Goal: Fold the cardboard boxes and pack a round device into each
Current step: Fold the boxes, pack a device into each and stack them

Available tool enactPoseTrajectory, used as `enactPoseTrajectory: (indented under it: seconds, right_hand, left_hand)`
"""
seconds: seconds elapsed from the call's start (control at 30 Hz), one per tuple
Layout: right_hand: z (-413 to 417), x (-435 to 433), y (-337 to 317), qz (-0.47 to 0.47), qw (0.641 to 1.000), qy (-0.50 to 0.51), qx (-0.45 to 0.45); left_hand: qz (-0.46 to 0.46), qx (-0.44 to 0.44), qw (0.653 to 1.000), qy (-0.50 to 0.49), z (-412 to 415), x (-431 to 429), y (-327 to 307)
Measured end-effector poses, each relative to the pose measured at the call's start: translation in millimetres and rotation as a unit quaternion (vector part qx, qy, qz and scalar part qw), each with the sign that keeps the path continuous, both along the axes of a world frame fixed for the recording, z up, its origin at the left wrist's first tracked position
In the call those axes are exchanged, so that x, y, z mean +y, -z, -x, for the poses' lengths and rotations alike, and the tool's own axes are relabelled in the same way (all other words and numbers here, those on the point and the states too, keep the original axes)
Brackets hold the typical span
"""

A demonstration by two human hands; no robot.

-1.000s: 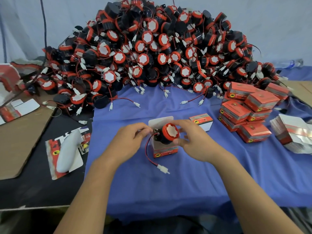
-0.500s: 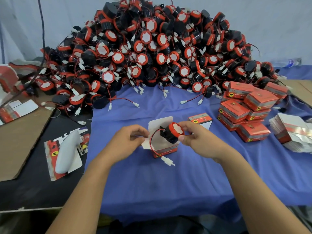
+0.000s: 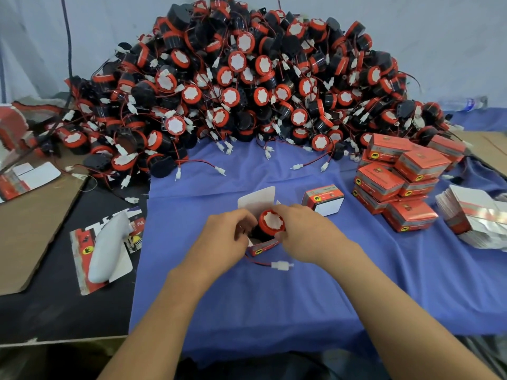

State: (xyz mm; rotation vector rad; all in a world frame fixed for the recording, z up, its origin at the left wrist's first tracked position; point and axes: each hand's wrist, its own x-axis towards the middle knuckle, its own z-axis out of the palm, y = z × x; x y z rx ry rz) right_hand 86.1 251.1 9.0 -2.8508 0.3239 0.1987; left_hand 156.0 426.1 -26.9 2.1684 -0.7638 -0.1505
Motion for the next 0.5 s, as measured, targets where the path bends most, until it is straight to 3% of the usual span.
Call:
enactPoseTrajectory:
  seconds: [0.17, 0.3, 0.4, 0.5]
  right_hand:
    - [-1.8, -0.9, 11.2, -0.042, 0.999, 0.008, 0.024]
    - [0.9, 2.1, 17.1, -0.178, 0.984, -0.024, -0.011]
    - [14.8, 5.0, 15.5, -0.334, 0.939, -0.028, -0.073]
    - [34.3, 1.9, 16.0, -0.383, 0.918, 0.073, -0.079]
  left_hand:
    - [0.044, 0.083, 0.995, 0.024, -3.1, 5.6, -5.0]
    - [0.016, 0.089, 0.995, 0.052, -3.9, 5.0, -11.6]
    - [-0.050, 0.057, 0.987, 0.141, 2.3, -5.2, -12.3]
    - [-0.136, -0.035, 0.983, 0.120, 5.0, -16.6, -5.6]
